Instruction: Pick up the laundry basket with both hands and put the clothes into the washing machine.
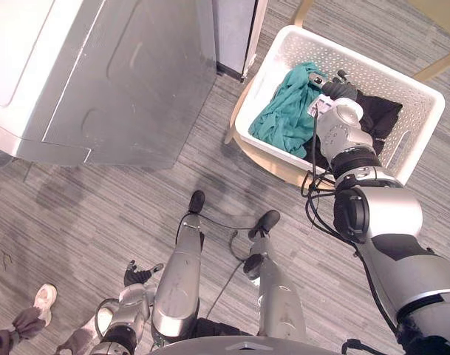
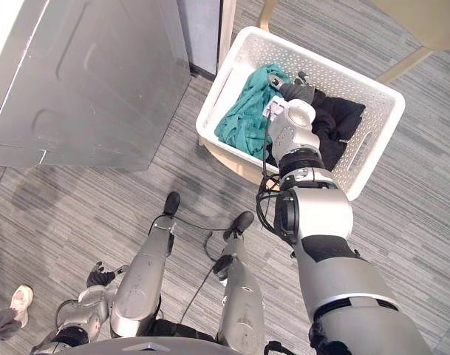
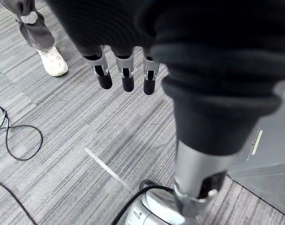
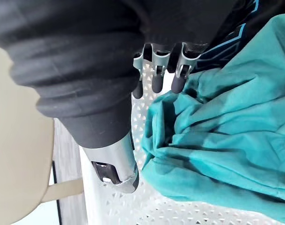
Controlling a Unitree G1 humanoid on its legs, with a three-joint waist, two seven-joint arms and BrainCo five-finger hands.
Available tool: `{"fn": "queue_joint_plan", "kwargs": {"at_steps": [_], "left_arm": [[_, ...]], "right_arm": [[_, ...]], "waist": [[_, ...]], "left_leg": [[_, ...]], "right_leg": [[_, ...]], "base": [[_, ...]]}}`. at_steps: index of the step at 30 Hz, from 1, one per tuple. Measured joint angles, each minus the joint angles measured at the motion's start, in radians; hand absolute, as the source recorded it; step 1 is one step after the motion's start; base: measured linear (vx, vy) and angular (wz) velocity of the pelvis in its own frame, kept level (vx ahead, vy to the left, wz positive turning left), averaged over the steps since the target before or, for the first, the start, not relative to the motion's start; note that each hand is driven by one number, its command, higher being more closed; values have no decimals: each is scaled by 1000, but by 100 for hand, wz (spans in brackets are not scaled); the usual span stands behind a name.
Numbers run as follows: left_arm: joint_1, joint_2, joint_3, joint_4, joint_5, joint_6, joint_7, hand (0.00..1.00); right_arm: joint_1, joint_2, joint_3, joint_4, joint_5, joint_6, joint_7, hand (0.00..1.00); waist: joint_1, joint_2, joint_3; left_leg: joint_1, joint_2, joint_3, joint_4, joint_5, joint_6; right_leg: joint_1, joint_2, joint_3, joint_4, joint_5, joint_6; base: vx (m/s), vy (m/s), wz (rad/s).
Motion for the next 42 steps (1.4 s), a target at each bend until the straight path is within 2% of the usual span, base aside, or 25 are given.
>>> {"fn": "queue_joint_plan", "kwargs": {"at_steps": [6, 10, 14, 21, 25, 30, 39, 42], "left_arm": [[0, 4, -1, -2, 1, -7, -7, 0], [1, 13, -3, -2, 2, -16, -14, 0], [1, 24, -2, -2, 14, -27, -18, 0], [1, 25, -3, -1, 40, -34, -18, 0], [1, 23, -4, -1, 40, -39, -18, 0], [1, 18, -17, 0, 40, -39, -19, 0], [0, 18, -32, -23, 40, -51, -18, 0], [-1, 18, -43, -40, 38, -65, -16, 0]], "right_arm": [[0, -1, 40, 3, -44, 2, 28, 0], [-3, -29, 199, -1, -239, 6, 72, 0], [-5, -56, 289, -14, -407, 6, 75, 0], [-5, -85, 483, -36, -676, 5, 112, 0], [-5, -95, 548, -36, -789, 5, 118, 0], [-4, -110, 583, -34, -809, 5, 139, 0], [-14, -118, 583, -32, -837, 5, 134, 0], [-26, -159, 583, -30, -837, 4, 126, 0]], "waist": [[-5, -4, 1], [-9, -18, -1], [-16, -38, 6], [-17, -39, 7], [-10, -40, 7], [-5, -41, 8], [2, -40, 8], [20, -37, 9]], "left_leg": [[-2, -2, 1, 0, 3, 1], [-19, -2, 2, 2, 3, 1], [-38, -1, 0, 5, 3, 1], [-70, 0, -5, 50, -20, 5], [-95, -1, -10, 64, -25, 6], [-124, -1, -15, 87, -34, 8], [-217, 0, -38, 148, -54, 9], [-259, 0, -44, 167, -58, 10]], "right_leg": [[-2, -3, 1, 0, -4, 5], [-19, -3, 2, 0, -4, 6], [-36, -2, 1, 1, 5, 6], [-44, 0, 0, 2, 4, 8], [-61, 0, -3, 2, 2, 13], [-76, 2, -6, 4, 5, 16], [-132, 9, -21, 4, 9, 20], [-162, 11, -28, 6, 11, 17]], "base": [[-1, 5, 0], [9, 8, -2], [10, 6, 0], [22, 41, -1], [-9, 44, 2], [-7, 43, 0], [-25, 54, 0], [-38, 54, 1]]}}
